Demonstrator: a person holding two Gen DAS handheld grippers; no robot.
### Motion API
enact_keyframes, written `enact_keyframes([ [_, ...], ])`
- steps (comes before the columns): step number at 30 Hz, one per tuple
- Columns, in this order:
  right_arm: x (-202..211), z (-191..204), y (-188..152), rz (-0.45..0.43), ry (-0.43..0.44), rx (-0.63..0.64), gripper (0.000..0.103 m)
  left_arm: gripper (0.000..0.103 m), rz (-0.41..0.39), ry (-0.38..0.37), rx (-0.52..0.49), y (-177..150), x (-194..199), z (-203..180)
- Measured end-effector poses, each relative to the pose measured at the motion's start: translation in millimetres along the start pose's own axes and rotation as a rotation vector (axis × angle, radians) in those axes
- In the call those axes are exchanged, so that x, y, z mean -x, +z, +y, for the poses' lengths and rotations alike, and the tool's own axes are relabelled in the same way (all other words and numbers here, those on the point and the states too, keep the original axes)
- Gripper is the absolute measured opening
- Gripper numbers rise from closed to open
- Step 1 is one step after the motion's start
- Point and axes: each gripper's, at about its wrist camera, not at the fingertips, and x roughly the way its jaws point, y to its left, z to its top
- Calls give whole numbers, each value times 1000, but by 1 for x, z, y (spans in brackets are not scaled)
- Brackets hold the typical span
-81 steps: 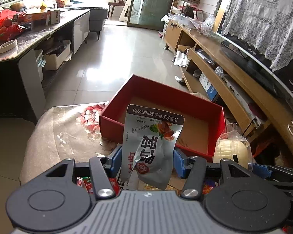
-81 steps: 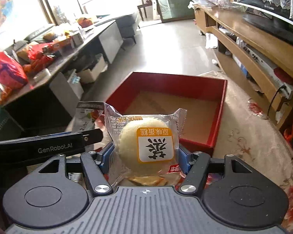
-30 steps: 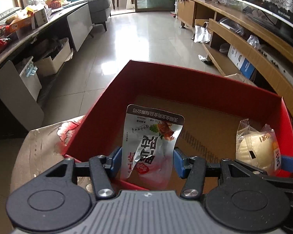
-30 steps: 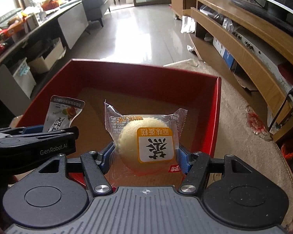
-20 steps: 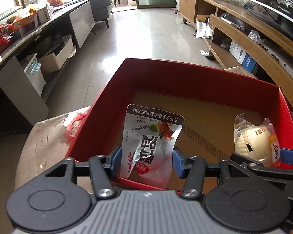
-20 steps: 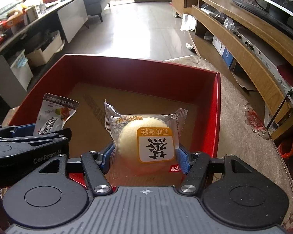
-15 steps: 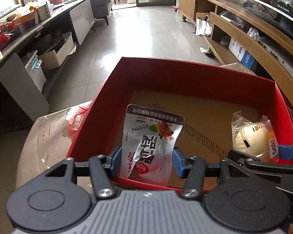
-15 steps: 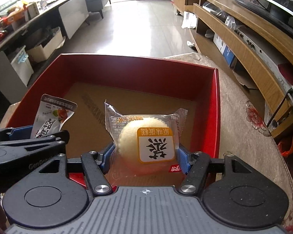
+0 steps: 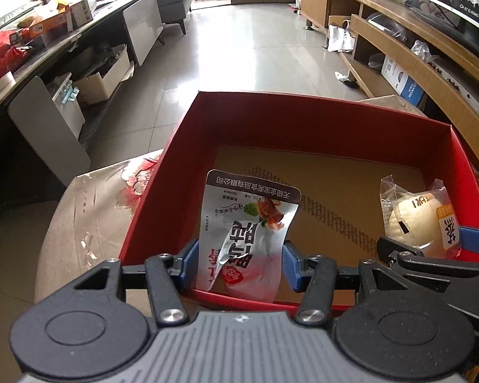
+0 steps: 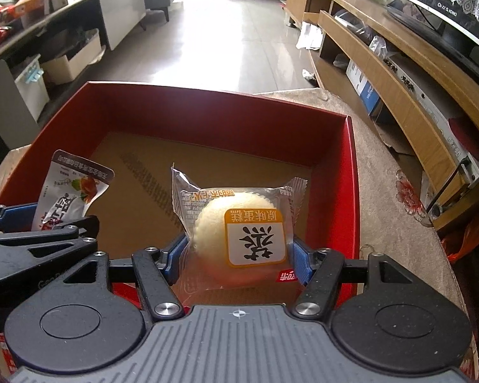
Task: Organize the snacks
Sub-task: 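Open both tools to drop the pouch and the bun into the box, then grasp the red sausage-snack packet with the left tool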
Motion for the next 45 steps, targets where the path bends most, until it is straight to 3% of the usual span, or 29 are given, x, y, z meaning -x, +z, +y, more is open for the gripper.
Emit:
enact_keyframes([
  [12, 6, 2, 3, -28, -44, 11, 78, 55, -4, -8, 33, 1, 7, 7],
  [20, 21, 0, 4, -69, -92, 15, 81, 64, -38, -17, 36, 3, 21, 7],
  [27, 34, -1, -2, -80, -97, -4, 82, 66, -52, -24, 27, -2, 36, 10],
  [37, 73, -2, -25, -120, -55, -52, 86, 73, -65, -80, 13, -25, 70, 28],
  [45, 78, 12, -47, -77, -12, -37, 86, 74, 0, -115, 39, -49, 78, 53],
])
